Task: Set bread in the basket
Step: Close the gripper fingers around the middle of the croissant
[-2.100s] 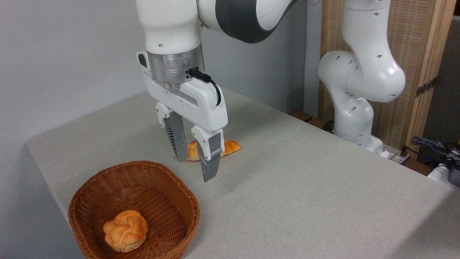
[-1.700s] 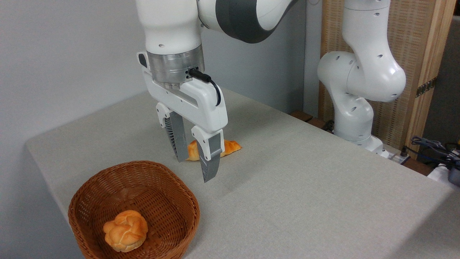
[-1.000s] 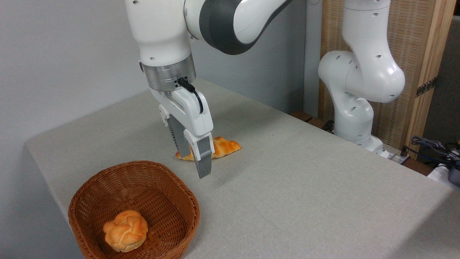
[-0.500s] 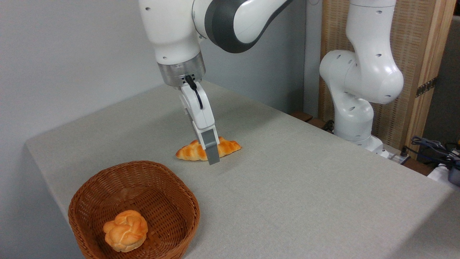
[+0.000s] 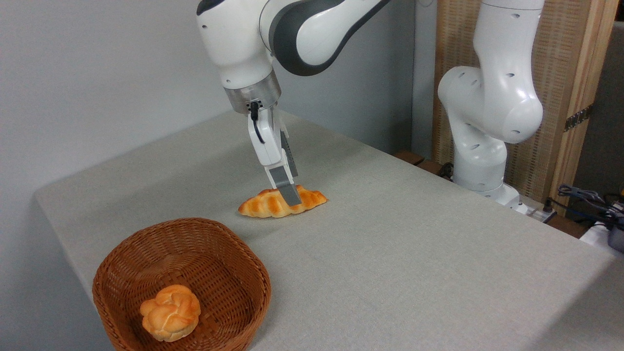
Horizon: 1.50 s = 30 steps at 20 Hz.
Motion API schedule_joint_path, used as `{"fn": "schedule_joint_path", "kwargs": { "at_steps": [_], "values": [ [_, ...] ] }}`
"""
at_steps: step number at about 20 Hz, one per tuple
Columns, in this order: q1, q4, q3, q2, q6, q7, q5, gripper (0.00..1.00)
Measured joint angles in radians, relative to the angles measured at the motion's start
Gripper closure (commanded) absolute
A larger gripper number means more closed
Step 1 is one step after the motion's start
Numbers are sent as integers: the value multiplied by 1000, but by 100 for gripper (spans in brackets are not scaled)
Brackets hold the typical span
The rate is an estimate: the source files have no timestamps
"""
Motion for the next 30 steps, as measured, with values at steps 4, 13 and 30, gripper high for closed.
{"fn": "schedule_joint_path", "kwargs": {
  "at_steps": [4, 13, 30],
  "values": [
    [-35, -12, 0, 7, 0, 0, 0, 0],
    [-58, -16, -1, 93, 39, 0, 1, 0],
    [-71, -16, -1, 102, 48, 0, 3, 81]
  ]
}}
